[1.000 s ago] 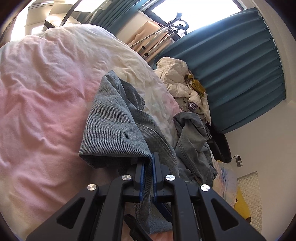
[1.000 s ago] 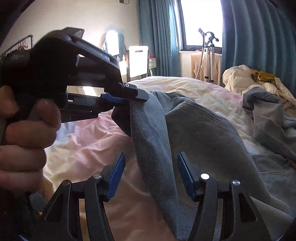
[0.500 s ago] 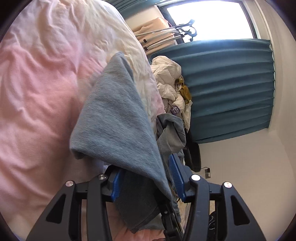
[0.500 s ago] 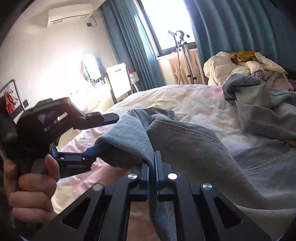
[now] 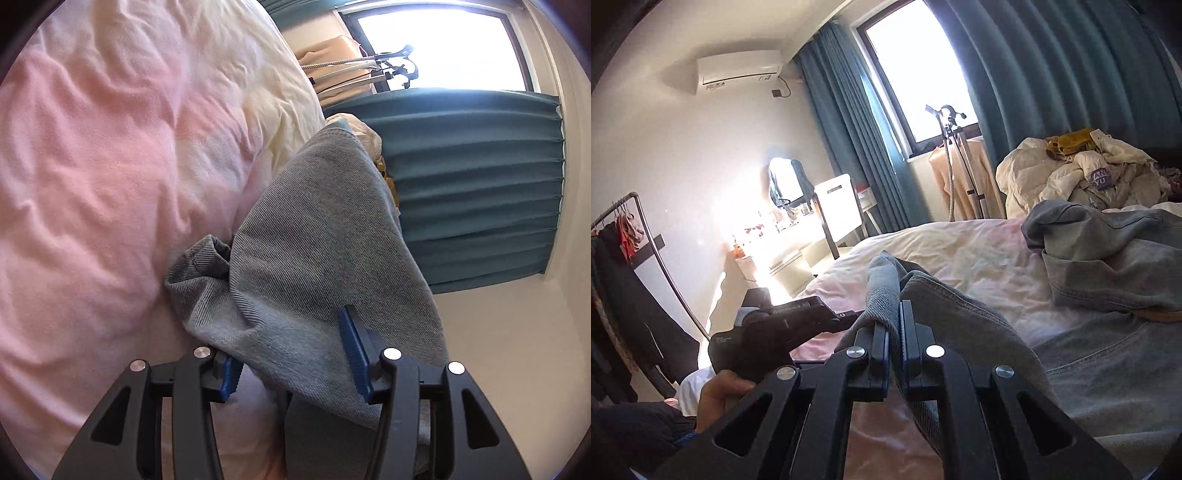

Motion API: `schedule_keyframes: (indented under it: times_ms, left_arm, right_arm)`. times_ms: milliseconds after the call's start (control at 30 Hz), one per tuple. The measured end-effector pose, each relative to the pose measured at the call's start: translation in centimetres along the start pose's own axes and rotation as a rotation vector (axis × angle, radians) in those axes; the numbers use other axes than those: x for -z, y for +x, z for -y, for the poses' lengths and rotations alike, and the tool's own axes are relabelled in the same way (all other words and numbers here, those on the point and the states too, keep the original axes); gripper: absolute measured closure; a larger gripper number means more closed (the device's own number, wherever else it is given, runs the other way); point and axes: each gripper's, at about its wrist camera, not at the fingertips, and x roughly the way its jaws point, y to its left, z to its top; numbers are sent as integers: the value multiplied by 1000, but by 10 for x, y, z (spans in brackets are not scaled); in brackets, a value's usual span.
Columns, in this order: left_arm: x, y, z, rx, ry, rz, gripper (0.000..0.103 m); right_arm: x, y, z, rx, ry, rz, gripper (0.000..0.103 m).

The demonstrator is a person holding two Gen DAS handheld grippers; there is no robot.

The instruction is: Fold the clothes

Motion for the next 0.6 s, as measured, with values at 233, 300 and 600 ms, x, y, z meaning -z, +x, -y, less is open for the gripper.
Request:
schedule_keyframes:
  times_ms: [233, 300, 600]
  left_arm:
    - [-9, -18, -5, 13, -70, 95, 54]
    - [-14, -26, -1, 0, -55, 134, 57]
    - [-62, -87, 10, -15, 33, 377, 93]
  right_arm:
    - [-2, -15, 4, 5, 17, 18, 100]
    - [0, -14, -2, -2, 1, 12, 100]
    - [57, 31, -46, -91, -131, -196, 100]
